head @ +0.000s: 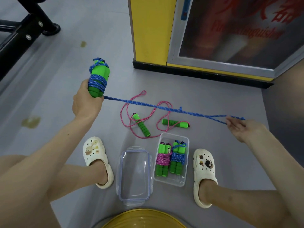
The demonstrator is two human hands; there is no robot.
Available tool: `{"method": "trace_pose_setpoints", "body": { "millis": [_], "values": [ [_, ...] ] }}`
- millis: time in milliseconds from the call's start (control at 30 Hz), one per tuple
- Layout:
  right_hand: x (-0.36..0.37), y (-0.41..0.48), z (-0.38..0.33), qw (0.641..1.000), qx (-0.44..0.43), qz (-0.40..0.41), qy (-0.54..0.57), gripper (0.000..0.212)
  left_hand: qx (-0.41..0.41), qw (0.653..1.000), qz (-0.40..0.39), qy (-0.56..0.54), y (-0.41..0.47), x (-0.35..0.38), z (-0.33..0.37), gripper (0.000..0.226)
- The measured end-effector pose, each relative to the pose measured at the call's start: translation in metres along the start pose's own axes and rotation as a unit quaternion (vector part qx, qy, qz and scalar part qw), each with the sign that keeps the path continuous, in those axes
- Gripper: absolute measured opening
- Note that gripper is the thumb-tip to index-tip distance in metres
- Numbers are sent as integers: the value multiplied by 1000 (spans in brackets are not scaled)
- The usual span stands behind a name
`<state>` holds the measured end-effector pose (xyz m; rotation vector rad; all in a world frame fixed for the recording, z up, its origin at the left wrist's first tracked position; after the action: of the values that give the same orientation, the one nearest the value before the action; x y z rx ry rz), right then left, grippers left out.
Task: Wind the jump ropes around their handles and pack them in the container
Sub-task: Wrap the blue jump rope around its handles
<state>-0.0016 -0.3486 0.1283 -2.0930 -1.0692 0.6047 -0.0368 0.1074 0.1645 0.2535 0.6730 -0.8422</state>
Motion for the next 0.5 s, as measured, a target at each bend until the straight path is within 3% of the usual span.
{"method": "trace_pose_setpoints", "body": {
  "millis": [100,200,500],
  "values": [
    [4,5,-2,996,-39,24,-75,30,21,1000,-4,17,-2,4,4,56],
    [8,3,1,990,-17,23,-135,29,24,1000,-19,-7,-7,13,12,56],
    [42,-12,-2,951,-92,28,-293,48,22,978,-148,-146,-30,46,41,53]
  ]
}}
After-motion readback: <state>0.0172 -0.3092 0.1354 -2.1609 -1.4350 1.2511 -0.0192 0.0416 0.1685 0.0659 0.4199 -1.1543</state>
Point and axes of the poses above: each hand's wrist, its own y-axis towards the middle knuckle, its own x-axis out of the palm, z = x × y, the point moved 3 cm from there along y, towards the middle knuckle, and after that the axes turned 6 degrees about -y, right-handed, at the moved point
